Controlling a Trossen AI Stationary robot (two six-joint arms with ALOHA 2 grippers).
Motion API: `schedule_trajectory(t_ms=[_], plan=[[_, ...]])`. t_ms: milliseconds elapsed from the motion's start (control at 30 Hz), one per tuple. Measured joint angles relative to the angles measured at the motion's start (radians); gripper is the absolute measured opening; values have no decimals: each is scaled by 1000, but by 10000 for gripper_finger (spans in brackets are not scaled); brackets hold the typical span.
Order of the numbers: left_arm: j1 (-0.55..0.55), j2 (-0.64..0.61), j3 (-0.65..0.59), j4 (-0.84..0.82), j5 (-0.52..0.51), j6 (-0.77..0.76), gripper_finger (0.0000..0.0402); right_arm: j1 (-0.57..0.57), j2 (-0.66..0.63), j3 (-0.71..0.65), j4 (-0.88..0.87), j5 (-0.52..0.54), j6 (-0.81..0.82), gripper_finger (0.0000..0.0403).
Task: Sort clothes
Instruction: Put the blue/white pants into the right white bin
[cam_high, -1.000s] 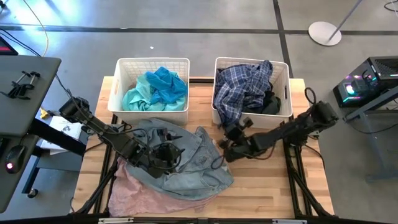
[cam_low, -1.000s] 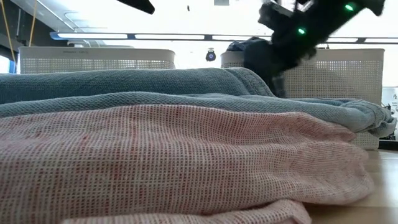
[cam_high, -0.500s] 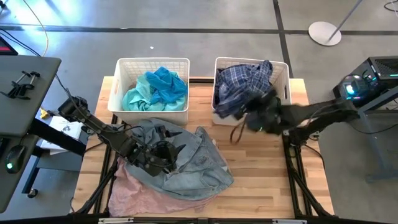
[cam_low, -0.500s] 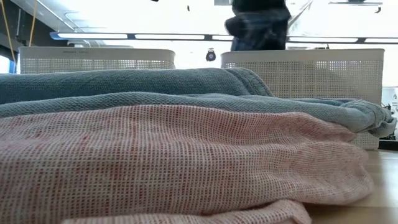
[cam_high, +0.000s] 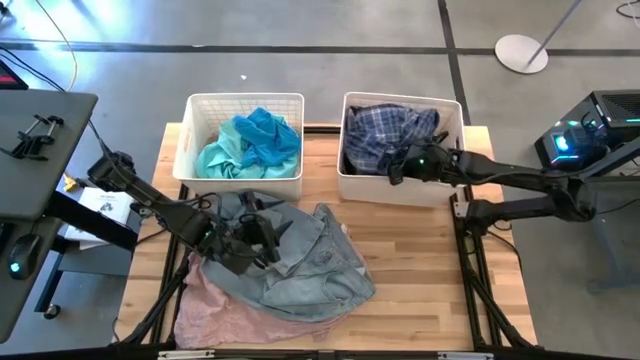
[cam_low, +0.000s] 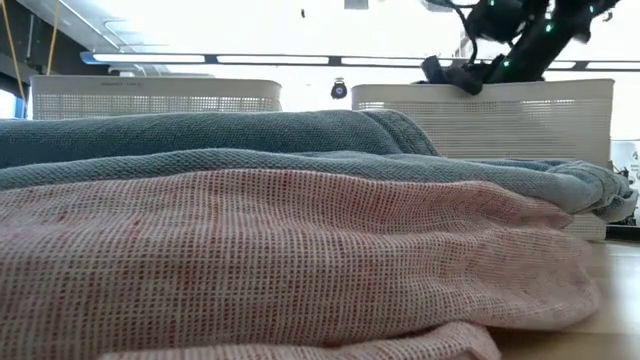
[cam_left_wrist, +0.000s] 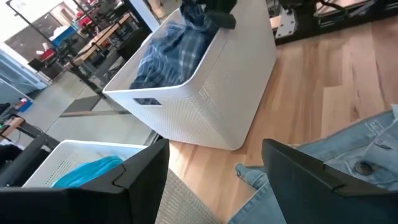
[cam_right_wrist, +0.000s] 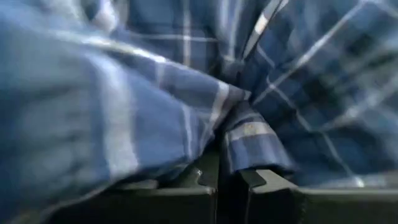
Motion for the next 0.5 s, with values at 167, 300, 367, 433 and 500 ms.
schedule_trajectory(t_ms=[167, 300, 367, 433, 500], plan=[[8, -4, 0, -1, 0, 3, 247, -42, 1, -102, 296, -156, -85, 0], [8, -4, 0, -2, 0, 3, 247, -42, -7, -38, 256, -158, -147, 0], [8, -4, 0, -3, 0, 6, 247, -34, -15, 14, 189, -141, -169, 0], [8, -5, 0, -3, 0, 10, 247, -28, -18, 78, 100, -89, -175, 0], [8, -7, 0, -2, 0, 18, 247, -27, -22, 149, 5, -18, -169, 1]])
